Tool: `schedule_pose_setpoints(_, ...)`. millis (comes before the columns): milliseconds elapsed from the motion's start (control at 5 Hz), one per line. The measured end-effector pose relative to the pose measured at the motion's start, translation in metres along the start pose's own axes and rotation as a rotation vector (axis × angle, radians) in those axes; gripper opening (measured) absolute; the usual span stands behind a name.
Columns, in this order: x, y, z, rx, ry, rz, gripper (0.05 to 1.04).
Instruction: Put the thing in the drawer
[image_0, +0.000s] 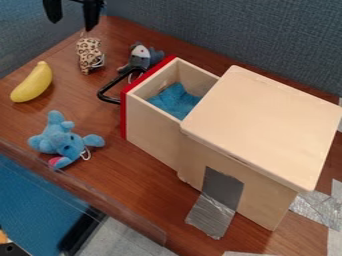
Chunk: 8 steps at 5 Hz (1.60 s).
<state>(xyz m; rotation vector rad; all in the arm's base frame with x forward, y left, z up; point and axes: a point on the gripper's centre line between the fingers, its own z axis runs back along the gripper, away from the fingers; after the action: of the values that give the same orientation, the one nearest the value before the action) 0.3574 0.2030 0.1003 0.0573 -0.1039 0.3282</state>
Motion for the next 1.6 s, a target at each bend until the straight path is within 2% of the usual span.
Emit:
schedule_pose_setpoints(200,0.010,0.004,-0.019,0.010,0.002,0.026,1.001)
schedule_pose_setpoints(400,0.014,0.006,-0.047,0.024,0.039,0.044,1.001)
schedule_pose_setpoints(600,0.018,0.013,-0.065,0.058,0.068,0.056,1.001)
schedule_pose_setpoints(1000,0.021,0.013,-0.084,0.061,0.068,0.096,1.001)
schedule_pose_setpoints(1200,0.016,0.012,-0.095,0.061,0.081,0.120,0.954)
schedule_pose_setpoints(1400,0.011,0.010,-0.101,0.050,0.083,0.141,0.670)
schedule_pose_setpoints(1600,0.010,0.009,-0.102,0.050,0.084,0.139,0.479)
